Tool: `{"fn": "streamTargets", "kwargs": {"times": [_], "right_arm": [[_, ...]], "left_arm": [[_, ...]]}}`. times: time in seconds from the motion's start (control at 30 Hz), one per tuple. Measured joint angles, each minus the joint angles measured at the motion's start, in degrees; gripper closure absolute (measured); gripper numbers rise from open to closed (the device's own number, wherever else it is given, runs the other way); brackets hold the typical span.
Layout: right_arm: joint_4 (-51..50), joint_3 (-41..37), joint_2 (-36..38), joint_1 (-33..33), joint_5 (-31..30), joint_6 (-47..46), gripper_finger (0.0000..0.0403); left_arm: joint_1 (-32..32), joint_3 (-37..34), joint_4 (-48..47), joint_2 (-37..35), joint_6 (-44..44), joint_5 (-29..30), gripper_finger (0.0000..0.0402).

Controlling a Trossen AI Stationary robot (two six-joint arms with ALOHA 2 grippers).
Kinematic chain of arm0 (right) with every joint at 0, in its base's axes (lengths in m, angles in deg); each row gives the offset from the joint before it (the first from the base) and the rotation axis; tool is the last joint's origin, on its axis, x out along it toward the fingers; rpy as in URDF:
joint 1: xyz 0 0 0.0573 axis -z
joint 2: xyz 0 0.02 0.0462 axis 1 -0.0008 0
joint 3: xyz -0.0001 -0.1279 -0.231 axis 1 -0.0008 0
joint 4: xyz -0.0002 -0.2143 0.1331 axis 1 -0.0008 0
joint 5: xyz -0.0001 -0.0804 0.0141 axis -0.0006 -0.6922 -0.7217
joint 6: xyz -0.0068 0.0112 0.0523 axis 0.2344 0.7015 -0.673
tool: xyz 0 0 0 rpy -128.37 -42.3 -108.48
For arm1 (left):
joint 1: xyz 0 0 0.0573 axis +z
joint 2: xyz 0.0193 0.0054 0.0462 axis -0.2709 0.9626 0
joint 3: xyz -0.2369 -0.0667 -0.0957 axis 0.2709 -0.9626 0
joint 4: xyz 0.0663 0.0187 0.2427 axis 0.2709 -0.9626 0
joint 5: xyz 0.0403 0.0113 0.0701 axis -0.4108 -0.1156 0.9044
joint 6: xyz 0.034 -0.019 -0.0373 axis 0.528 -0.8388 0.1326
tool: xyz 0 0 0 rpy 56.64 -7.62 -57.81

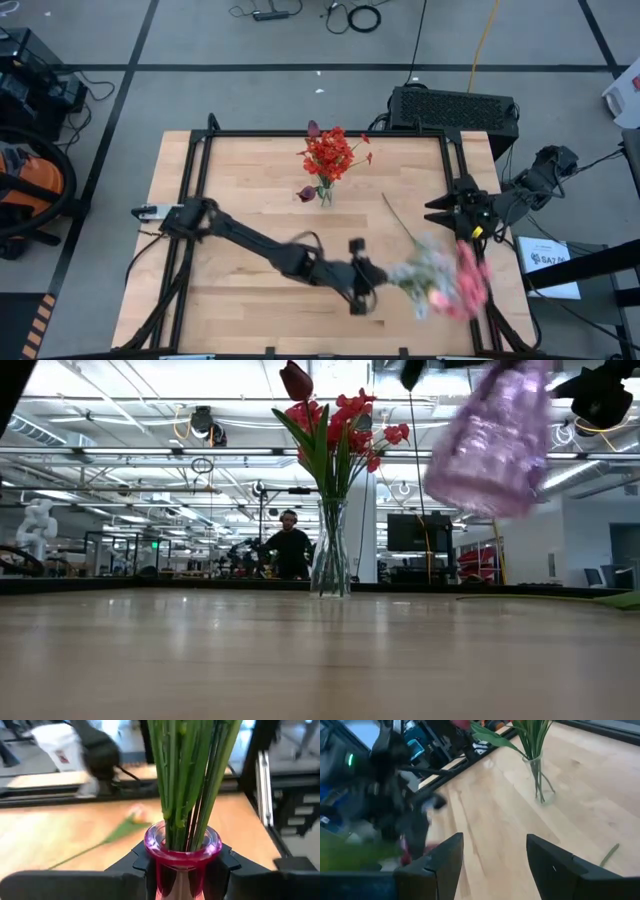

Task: Sort flowers into vase by color
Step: Adjust the purple vase

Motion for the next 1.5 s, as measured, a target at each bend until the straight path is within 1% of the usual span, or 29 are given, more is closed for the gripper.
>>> {"fn": "streamTargets", "kwargs": {"times": [0.07, 0.13, 0.2, 0.23, 0.3, 0.37, 0.57, 0.73, 0.93, 1.07, 1.5], "right_arm": [[0.02, 0.00, 0.01, 0.00, 0.02, 0.00, 0.0195], [0.01, 0.00, -0.11, 0.00, 0.02, 0.00, 0.0195], [0.02, 0.00, -0.28, 0.00, -0.07, 0.08, 0.0195], [-0.04, 0.00, -0.39, 0.00, -0.09, 0.36, 0.0195], [-0.17, 0.00, -0.53, 0.00, -0.19, 0.46, 0.0195], [-0.24, 0.00, -0.50, 0.00, -0.39, 0.48, 0.0195], [-0.28, 0.00, -0.49, 0.00, -0.45, 0.21, 0.0195], [-0.31, 0.00, -0.56, 0.00, -0.67, -1.15, 0.0195], [-0.35, 0.00, -0.63, 0.00, -2.07, -2.96, 0.0195], [-0.32, 0.00, -0.80, 0.00, -2.12, -3.58, 0.0195], [-0.26, 0.00, -1.95, 0.00, -1.73, -5.81, 0.0195]], "left_arm": [[0.36, -7.38, 6.04, -4.81, -0.45, 0.74, 0.0292], [0.62, -14.16, 18.04, -7.66, -1.01, 0.35, 0.0292], [0.61, -19.17, 31.28, -8.05, -2.26, 0.25, 0.0292], [0.47, -20.92, 37.96, -7.52, -2.96, -0.01, 0.0292], [0.18, -22.53, 46.59, -5.66, -4.48, -0.16, 0.0292], [-0.22, -22.46, 50.02, -3.04, -4.12, -0.17, 0.0292], [-1.43, -18.24, 49.05, 3.25, 2.18, -2.65, 0.0292], [-1.36, -13.80, 49.46, 6.08, 2.57, -4.45, 0.0292], [-1.21, -8.78, 46.62, 10.45, 3.07, -4.64, 0.0292], [-1.25, -7.03, 45.70, 13.24, 2.17, -5.66, 0.0292], [-0.81, -6.88, 43.06, 13.29, 2.05, -5.54, 0.0292]]}}
